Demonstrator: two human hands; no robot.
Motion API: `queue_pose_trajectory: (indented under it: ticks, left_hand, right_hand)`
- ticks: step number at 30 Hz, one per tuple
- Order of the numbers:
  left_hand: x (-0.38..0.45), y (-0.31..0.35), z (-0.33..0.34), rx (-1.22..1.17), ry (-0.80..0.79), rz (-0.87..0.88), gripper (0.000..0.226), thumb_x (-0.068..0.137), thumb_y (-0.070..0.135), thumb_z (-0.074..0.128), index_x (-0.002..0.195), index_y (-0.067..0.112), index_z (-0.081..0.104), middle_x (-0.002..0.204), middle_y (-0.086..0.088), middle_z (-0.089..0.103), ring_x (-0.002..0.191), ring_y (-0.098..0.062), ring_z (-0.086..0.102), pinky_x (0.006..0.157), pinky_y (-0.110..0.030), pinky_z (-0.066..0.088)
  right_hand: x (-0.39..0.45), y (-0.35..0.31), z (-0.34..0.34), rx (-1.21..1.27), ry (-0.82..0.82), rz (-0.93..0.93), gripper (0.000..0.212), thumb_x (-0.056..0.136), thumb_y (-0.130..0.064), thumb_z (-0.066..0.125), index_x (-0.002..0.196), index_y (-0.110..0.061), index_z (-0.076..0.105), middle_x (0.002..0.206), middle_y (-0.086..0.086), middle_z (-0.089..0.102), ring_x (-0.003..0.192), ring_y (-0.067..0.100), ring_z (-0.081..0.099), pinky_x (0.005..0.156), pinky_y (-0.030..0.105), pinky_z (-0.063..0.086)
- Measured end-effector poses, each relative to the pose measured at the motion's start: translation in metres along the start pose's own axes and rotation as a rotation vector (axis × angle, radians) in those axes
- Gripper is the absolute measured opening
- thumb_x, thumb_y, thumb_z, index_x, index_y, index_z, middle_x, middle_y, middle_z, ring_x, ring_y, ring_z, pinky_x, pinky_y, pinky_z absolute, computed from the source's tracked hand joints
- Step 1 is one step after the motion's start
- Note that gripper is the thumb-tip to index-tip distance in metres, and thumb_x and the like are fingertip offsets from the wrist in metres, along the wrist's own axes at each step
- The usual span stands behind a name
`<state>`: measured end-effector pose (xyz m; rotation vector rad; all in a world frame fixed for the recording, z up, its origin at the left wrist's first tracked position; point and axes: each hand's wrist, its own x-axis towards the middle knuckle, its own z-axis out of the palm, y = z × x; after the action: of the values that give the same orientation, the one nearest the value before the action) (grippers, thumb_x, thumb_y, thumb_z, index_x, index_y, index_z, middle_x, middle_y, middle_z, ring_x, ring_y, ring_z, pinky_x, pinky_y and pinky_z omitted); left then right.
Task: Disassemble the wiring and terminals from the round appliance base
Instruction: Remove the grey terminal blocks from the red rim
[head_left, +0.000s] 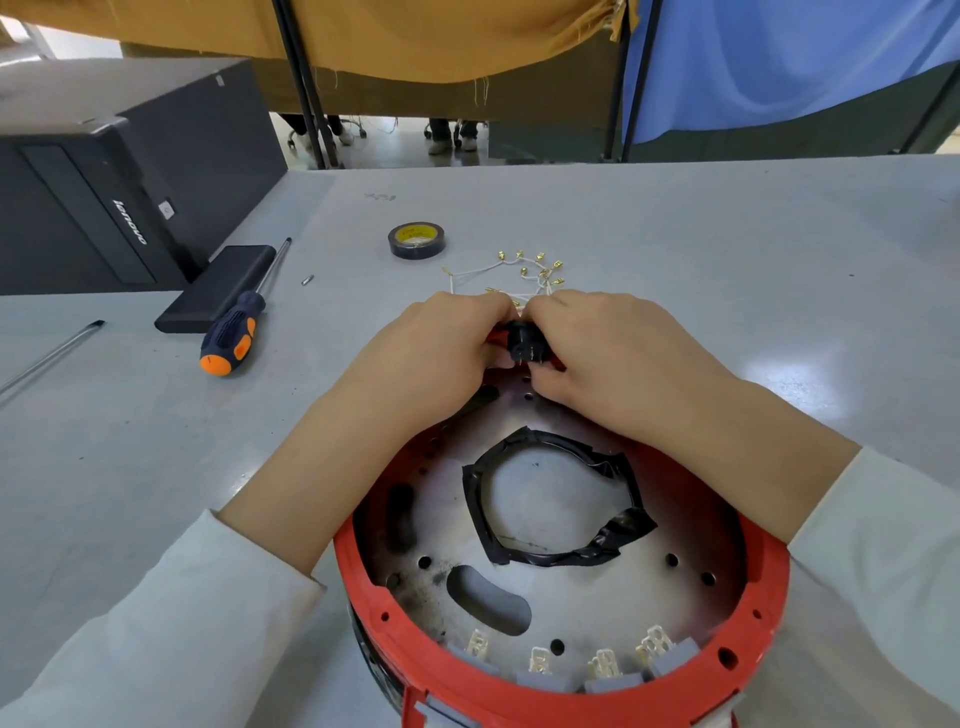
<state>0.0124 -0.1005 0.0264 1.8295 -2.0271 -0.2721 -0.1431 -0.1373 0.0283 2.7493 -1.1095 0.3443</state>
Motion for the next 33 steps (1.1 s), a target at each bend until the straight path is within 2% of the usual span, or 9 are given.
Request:
queue_pose_trajectory:
  ticks: [5,9,12,20,24,27,29,31,33]
  left_hand:
    - [-0.0009,0.0008,-0.0021,0.007,-0.011,0.003,0.024,0.089,0.017,0.055,0.082,0.034,0.041,0.083,0.002,0.055,0.085,-0.03,0.053,0.073,-0.041,0.046]
    - [-0.0013,0.0002,-0.0017,0.019,-0.014,0.003,0.019,0.089,0.017,0.054,0.084,0.032,0.044,0.083,0.001,0.055,0.084,-0.03,0.053,0.072,-0.041,0.046]
    - [-0.0017,-0.0004,-0.0011,0.03,-0.009,0.009,0.011,0.09,0.016,0.053,0.094,0.027,0.052,0.089,-0.003,0.06,0.085,-0.03,0.054,0.074,-0.043,0.047]
    - [-0.0031,0.0005,-0.0017,0.027,0.0,0.017,0.024,0.091,0.015,0.051,0.11,0.028,0.055,0.099,0.0,0.064,0.09,-0.029,0.055,0.077,-0.042,0.047]
    - [-0.0032,0.0005,-0.0018,0.04,0.009,0.023,0.025,0.091,0.015,0.051,0.111,0.03,0.054,0.09,0.006,0.058,0.085,-0.027,0.053,0.074,-0.039,0.046]
    - [-0.0036,0.0016,-0.0018,0.029,0.006,0.017,0.024,0.091,0.016,0.05,0.11,0.031,0.052,0.09,0.007,0.058,0.083,-0.025,0.053,0.07,-0.036,0.045]
    - [-0.004,0.0027,-0.0023,0.014,-0.001,0.005,0.02,0.091,0.019,0.052,0.108,0.031,0.05,0.095,0.005,0.062,0.086,-0.026,0.056,0.074,-0.039,0.047]
    - [-0.0045,0.0037,-0.0026,0.028,-0.011,0.011,0.019,0.091,0.021,0.052,0.107,0.03,0.048,0.099,0.003,0.065,0.09,-0.028,0.058,0.076,-0.042,0.048]
    - [-0.0043,0.0047,-0.0021,0.053,-0.019,0.043,0.021,0.091,0.02,0.052,0.11,0.026,0.049,0.101,0.0,0.065,0.092,-0.029,0.058,0.076,-0.043,0.048]
  right_hand:
    - [0.001,-0.0015,-0.0024,-0.108,-0.06,-0.038,0.03,0.097,-0.024,0.039,0.125,-0.014,0.044,0.12,0.005,0.055,0.099,0.031,0.057,0.064,0.032,0.032]
    - [0.0016,-0.004,-0.0033,-0.162,-0.068,-0.034,0.032,0.1,-0.025,0.036,0.129,-0.014,0.04,0.123,0.005,0.053,0.1,0.031,0.057,0.064,0.031,0.031]
    - [0.0012,-0.005,-0.0024,-0.17,-0.065,-0.014,0.031,0.1,-0.025,0.035,0.129,-0.013,0.04,0.125,0.005,0.053,0.102,0.031,0.057,0.065,0.032,0.03]
    - [-0.0005,-0.0026,-0.0063,-0.092,-0.062,0.001,0.03,0.099,-0.028,0.039,0.124,-0.011,0.042,0.121,0.006,0.056,0.099,0.031,0.056,0.065,0.031,0.029]
    - [0.001,-0.0008,-0.0051,-0.036,-0.068,0.021,0.031,0.096,-0.029,0.044,0.122,-0.012,0.044,0.119,0.007,0.056,0.096,0.031,0.055,0.065,0.033,0.03]
    - [0.0012,0.0015,-0.0022,0.069,-0.052,0.044,0.02,0.091,-0.032,0.05,0.105,-0.018,0.045,0.11,0.003,0.056,0.092,0.029,0.054,0.065,0.035,0.035]
    - [0.0002,0.0023,-0.0033,0.101,-0.026,0.055,0.02,0.088,-0.033,0.053,0.098,-0.019,0.042,0.107,0.001,0.055,0.091,0.027,0.053,0.065,0.034,0.035]
    - [-0.001,0.0033,-0.0061,0.034,0.014,0.045,0.029,0.089,-0.036,0.054,0.11,-0.019,0.045,0.111,0.0,0.054,0.095,0.025,0.055,0.063,0.033,0.034]
    - [-0.0011,0.0043,-0.0082,-0.125,0.027,-0.008,0.03,0.093,-0.036,0.049,0.117,-0.018,0.044,0.112,0.001,0.056,0.092,0.026,0.056,0.053,0.031,0.027]
